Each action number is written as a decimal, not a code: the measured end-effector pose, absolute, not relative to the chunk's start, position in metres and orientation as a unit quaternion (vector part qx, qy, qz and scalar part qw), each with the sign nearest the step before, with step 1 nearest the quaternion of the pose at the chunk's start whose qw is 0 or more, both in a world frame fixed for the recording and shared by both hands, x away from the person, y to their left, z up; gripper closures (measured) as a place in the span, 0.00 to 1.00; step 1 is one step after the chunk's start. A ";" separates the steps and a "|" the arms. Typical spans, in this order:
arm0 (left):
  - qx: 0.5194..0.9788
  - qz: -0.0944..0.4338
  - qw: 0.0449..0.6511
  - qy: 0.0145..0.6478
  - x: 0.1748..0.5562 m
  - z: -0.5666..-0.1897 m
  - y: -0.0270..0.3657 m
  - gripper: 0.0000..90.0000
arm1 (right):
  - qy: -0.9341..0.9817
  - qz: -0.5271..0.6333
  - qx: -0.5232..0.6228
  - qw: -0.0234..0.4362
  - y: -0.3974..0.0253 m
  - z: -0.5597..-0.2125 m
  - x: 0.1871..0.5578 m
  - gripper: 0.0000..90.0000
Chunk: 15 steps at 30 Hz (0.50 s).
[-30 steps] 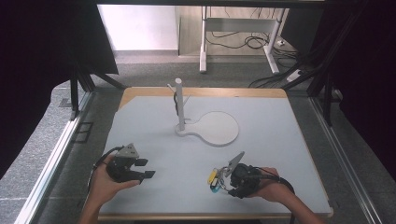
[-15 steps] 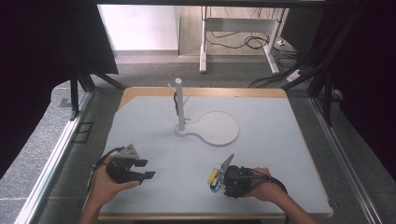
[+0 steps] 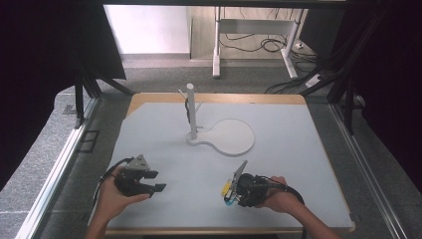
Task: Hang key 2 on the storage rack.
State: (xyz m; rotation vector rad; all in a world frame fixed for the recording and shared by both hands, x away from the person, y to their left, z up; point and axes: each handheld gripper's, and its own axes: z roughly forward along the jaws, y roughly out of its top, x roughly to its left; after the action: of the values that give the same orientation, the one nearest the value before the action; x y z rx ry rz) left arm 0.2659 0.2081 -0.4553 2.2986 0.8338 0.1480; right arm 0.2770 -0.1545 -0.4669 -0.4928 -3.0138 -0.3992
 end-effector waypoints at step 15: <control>0.884 0.057 0.338 0.318 0.265 -0.456 0.207 0.48 | -0.965 -0.168 -0.200 0.025 -0.169 -0.417 0.301 0.97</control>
State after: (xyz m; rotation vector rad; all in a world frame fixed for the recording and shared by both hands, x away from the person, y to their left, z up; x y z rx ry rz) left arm 0.2649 0.2068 -0.4560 2.3027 0.8281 0.1478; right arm 0.3007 -0.1691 -0.4170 -0.6174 -2.9840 -0.5198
